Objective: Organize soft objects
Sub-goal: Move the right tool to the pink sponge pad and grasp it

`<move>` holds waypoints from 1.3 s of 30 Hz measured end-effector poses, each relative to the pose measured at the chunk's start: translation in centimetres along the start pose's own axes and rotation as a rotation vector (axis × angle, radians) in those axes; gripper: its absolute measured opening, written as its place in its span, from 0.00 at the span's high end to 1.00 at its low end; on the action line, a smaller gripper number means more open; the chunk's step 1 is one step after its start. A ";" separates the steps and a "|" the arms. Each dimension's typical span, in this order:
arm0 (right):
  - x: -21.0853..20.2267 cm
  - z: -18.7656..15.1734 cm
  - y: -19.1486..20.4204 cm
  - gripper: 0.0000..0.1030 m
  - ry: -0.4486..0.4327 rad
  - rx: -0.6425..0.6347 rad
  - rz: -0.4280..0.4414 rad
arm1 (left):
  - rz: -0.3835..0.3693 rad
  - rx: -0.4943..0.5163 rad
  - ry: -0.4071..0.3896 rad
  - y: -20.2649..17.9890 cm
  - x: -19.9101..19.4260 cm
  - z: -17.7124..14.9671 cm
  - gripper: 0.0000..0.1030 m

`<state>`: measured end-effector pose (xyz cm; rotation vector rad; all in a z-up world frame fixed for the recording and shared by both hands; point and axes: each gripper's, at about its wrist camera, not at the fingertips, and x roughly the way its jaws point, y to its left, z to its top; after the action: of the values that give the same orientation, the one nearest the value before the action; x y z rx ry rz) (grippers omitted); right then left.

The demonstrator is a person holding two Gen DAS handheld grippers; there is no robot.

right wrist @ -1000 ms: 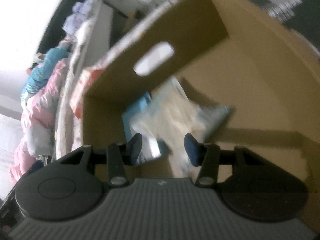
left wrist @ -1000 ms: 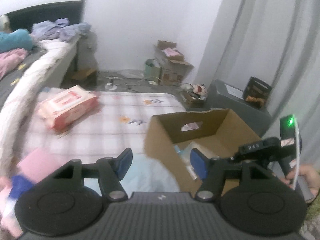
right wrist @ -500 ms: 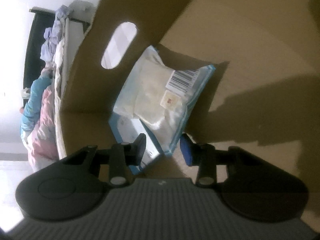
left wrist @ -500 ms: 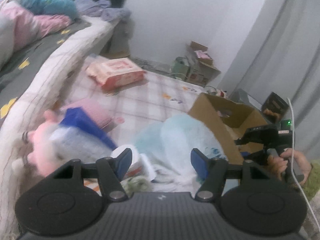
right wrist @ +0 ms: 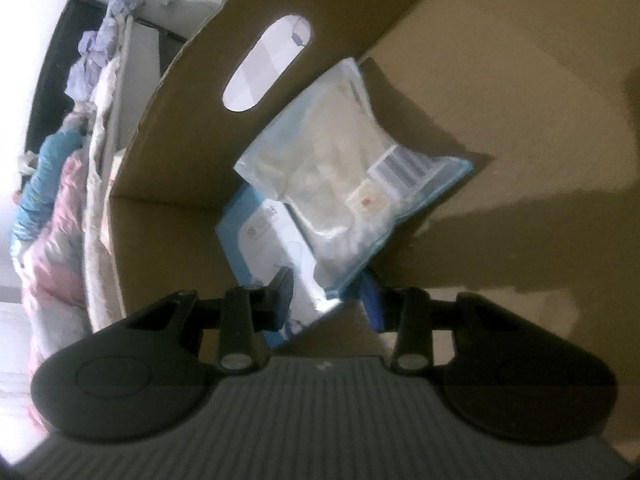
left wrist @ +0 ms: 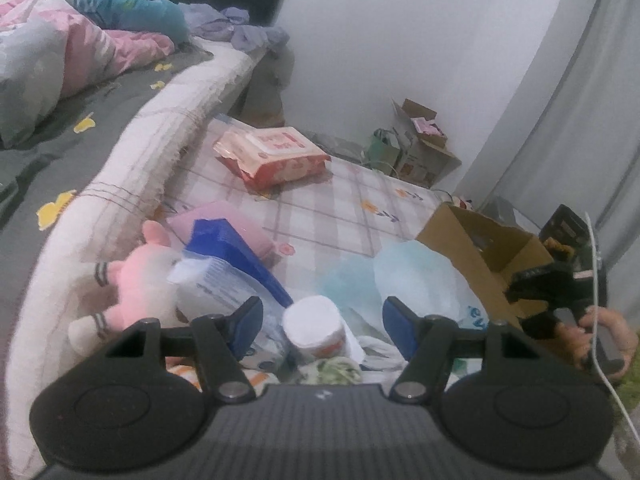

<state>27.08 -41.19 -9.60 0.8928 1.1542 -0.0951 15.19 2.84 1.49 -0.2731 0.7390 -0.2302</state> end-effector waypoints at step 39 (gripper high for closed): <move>14.8 -7.0 31.8 0.55 0.368 -0.649 0.208 | 0.111 -0.141 0.393 12.0 16.2 11.0 0.44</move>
<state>44.06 -10.13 -4.70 0.4478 1.3087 0.6068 35.69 11.06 -4.77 -0.3241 1.1595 -0.1263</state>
